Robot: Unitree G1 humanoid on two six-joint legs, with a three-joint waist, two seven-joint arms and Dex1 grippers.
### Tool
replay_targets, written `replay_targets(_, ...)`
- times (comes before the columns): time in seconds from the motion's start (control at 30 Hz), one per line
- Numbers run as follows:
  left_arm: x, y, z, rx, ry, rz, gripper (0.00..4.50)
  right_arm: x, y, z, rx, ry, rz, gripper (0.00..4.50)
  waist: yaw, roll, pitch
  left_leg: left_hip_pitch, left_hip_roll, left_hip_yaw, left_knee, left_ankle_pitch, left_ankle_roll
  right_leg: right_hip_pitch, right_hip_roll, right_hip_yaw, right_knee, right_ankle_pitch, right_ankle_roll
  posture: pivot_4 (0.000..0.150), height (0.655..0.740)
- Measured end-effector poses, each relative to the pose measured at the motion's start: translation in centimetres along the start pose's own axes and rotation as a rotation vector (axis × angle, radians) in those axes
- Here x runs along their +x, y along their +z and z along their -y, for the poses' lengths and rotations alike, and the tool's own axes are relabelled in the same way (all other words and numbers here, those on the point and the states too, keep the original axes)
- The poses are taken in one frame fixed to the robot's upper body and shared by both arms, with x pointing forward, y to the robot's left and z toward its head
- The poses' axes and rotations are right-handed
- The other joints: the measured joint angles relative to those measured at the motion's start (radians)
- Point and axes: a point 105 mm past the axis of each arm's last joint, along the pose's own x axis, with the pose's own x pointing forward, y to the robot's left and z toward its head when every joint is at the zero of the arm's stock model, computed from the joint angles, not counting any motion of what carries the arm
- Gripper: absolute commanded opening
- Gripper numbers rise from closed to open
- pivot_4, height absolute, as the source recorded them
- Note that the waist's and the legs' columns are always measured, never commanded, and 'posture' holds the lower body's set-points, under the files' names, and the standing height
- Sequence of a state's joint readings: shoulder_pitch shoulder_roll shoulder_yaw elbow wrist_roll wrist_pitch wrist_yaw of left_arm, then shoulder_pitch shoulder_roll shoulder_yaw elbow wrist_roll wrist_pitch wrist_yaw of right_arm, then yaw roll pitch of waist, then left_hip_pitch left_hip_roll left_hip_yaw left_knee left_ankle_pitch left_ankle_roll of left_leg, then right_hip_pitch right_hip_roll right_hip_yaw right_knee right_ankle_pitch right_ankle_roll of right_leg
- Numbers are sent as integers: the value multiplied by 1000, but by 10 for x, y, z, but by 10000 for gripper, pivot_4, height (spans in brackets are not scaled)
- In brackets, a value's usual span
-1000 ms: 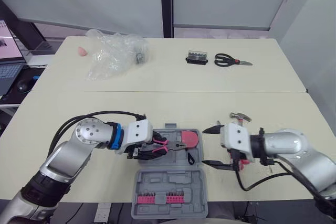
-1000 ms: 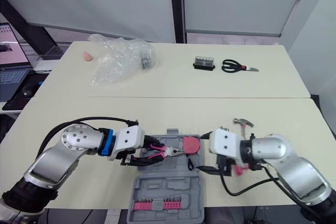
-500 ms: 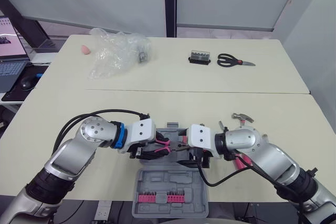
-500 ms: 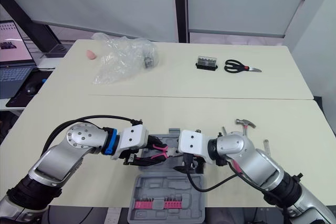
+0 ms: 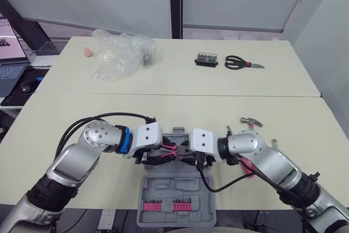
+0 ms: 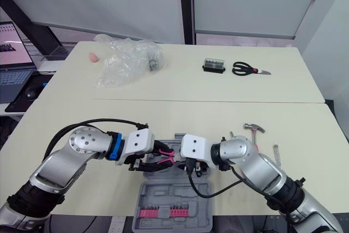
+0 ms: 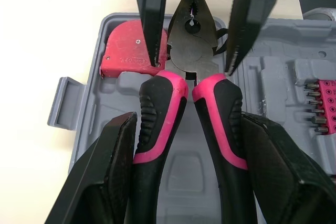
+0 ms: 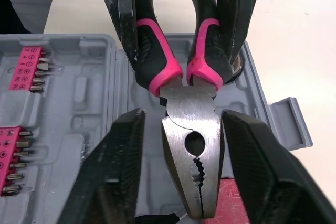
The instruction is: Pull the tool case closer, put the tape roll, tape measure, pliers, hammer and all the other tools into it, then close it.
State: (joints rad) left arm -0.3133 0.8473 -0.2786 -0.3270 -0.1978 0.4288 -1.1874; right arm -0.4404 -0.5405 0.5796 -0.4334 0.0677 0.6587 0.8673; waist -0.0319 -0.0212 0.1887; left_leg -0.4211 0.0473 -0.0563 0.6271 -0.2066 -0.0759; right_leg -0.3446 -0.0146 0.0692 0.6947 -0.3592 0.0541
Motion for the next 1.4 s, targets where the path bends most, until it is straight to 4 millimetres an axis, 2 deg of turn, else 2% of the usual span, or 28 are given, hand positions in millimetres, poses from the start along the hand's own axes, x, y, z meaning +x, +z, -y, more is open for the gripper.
replay_targets(0.07, 0, -1, 1, -2, 1, -2, 26084, 0, 0, 0, -6, 1, 1, 12824, 0, 0, 0, 0, 0, 0, 0, 0, 0, 0, 0, 0, 0, 0, 0, 1500, 7400)
replay_targets(0.1, 0, -1, 1, -1, 1, -4, 26084, 0, 0, 0, -7, 2, 0, 12421, 0, 0, 0, 0, 0, 0, 0, 0, 0, 0, 0, 0, 0, 0, 0, 1500, 7400)
replay_targets(0.37, 3, -2, 3, -13, 9, 5, 26084, 0, -1, 0, -17, 2, -2, 12421, 0, 0, 0, 0, 0, 0, 0, 0, 0, 0, 0, 0, 1, 0, 0, 1500, 7400)
replay_targets(0.43, 1, -2, 3, -35, 7, 17, 33369, -1, 0, 0, -34, 3, 4, 12421, 0, 0, 0, 0, 0, 0, 0, 0, 0, -1, 0, 0, 1, 0, 0, 1500, 7400)
replay_targets(0.57, -9, 3, 6, -56, -21, 84, 44847, -5, 1, 3, -65, -10, 0, 12421, 0, 0, 0, 0, 0, 0, 0, 0, 0, -1, 0, 0, 1, 0, 0, 1500, 7400)
replay_targets(0.7, -38, 3, 9, -115, -19, 144, 45000, -16, 2, 6, -99, -27, -13, 12421, -3, 0, 0, 0, 1, 1, 0, 0, 0, -2, 0, 0, 2, 0, 0, 1500, 7400)
replay_targets(0.87, -73, -31, 19, -113, 15, 65, 45000, -29, 0, 4, -130, -14, -65, 12421, -2, 0, 0, 0, 1, 1, -1, 0, 0, -4, 0, 0, 2, -1, -1, 1500, 7400)
replay_targets(0.93, -81, -42, 20, -89, 39, 37, 45000, -32, -3, 3, -128, -7, -93, 12421, -1, 0, 0, 0, 1, 2, -1, 0, 0, -4, -1, 0, 2, -1, -1, 1500, 7400)
replay_targets(1.13, -86, -63, 26, -102, 75, -5, 45000, -20, -11, -1, -120, 3, -123, 12421, -1, 0, 0, -1, 1, 3, -1, 0, 0, -5, -1, 1, 2, -1, -1, 1500, 7400)
replay_targets(1.27, -84, -65, 30, -103, 72, -7, 45000, -11, -21, 1, -99, -7, -157, 12421, -1, 0, 0, -2, 1, 2, -1, 0, 0, -6, -1, 0, 3, -1, -1, 1500, 7400)
replay_targets(1.4, -82, -60, 30, -86, 75, -4, 45000, 1, -22, -1, -84, 0, -157, 12421, -1, 0, 0, -3, 1, 2, -1, 0, 0, -6, -1, 0, 3, -1, -1, 1500, 7400)
